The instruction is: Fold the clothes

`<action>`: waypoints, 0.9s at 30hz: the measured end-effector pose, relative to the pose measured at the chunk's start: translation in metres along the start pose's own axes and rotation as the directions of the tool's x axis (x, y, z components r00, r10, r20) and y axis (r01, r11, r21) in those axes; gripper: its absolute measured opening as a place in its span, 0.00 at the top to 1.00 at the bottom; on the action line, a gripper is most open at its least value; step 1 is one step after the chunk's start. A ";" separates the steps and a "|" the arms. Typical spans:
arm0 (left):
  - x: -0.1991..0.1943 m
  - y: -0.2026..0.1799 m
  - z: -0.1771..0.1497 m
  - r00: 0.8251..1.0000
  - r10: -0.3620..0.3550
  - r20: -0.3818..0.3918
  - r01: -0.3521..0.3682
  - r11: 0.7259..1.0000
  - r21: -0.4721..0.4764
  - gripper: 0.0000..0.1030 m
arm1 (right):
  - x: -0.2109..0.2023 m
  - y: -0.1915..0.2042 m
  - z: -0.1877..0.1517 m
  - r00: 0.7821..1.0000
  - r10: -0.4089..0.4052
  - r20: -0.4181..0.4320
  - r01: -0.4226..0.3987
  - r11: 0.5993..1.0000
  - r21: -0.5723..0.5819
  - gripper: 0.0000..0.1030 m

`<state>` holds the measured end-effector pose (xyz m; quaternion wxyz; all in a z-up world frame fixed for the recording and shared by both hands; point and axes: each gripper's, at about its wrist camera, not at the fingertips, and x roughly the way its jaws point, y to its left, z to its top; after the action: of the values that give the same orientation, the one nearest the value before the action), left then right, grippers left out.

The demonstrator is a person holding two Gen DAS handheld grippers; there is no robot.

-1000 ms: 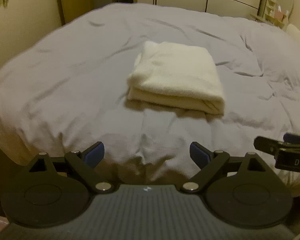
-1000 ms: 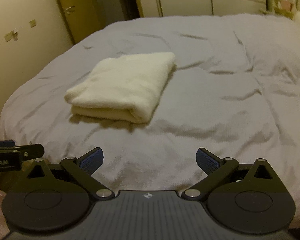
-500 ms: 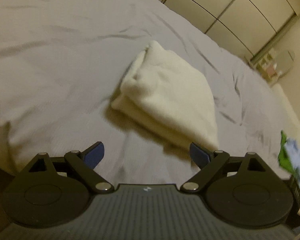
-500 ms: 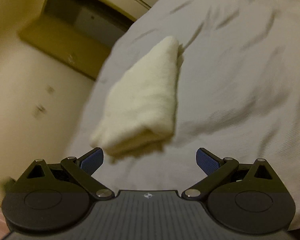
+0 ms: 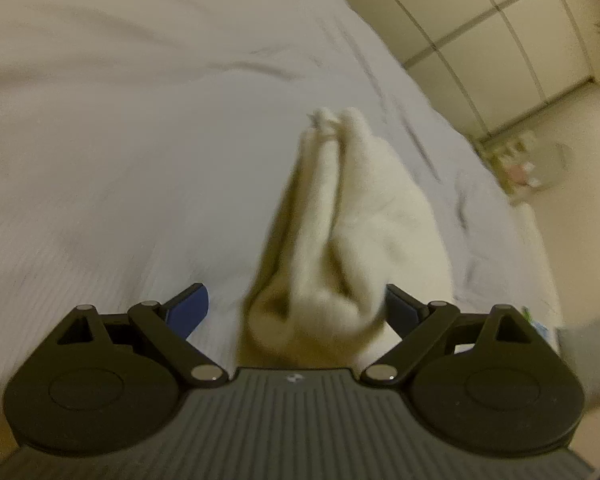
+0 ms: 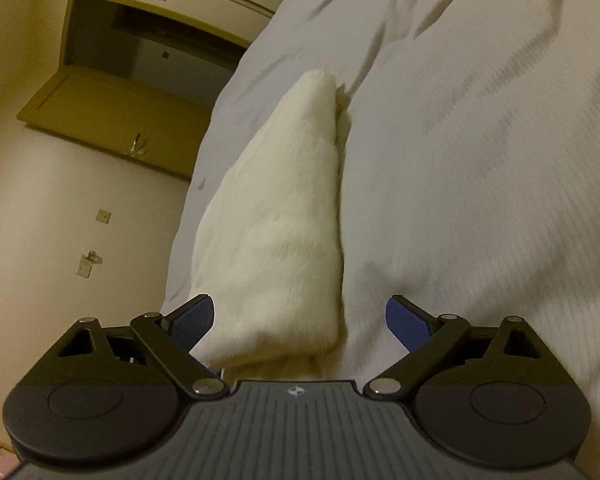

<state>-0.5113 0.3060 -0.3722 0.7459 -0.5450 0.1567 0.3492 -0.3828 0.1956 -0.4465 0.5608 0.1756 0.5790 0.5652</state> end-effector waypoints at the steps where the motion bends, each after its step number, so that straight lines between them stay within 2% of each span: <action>1: 0.006 0.003 0.007 1.000 -0.027 -0.014 0.027 1.000 -0.009 0.12 | 0.003 -0.001 0.004 1.000 -0.002 0.002 0.002 1.000 0.001 0.08; 4: 0.024 0.008 0.026 0.992 -0.108 -0.059 0.108 0.994 -0.011 0.12 | 0.014 -0.002 0.016 1.000 0.002 0.002 -0.002 1.000 0.008 0.09; 11: 0.072 0.005 0.056 0.966 -0.199 -0.163 0.206 0.978 0.026 0.13 | 0.045 -0.013 0.040 0.998 0.051 -0.035 -0.049 0.997 0.062 0.25; 15: 0.095 0.002 0.061 0.953 -0.225 -0.205 0.241 0.969 0.056 0.14 | 0.066 -0.018 0.052 0.995 0.074 -0.067 -0.069 0.995 0.074 0.31; 20: 0.120 -0.004 0.072 0.934 -0.257 -0.249 0.283 0.956 0.078 0.20 | 0.094 -0.019 0.067 0.987 0.114 -0.112 -0.107 0.992 0.065 0.31; 25: 0.144 -0.015 0.086 0.910 -0.234 -0.343 0.294 0.946 0.134 0.30 | 0.121 -0.014 0.082 0.974 0.127 -0.189 -0.127 0.992 0.013 0.33; 27: 0.149 -0.020 0.087 0.908 -0.213 -0.360 0.285 0.945 0.158 0.35 | 0.127 -0.013 0.083 0.971 0.114 -0.208 -0.118 0.993 -0.007 0.39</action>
<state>-0.4049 0.4348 -0.4185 0.7990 -0.5318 0.2468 0.1336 -0.3465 0.3363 -0.4925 0.4652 0.1439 0.6176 0.6176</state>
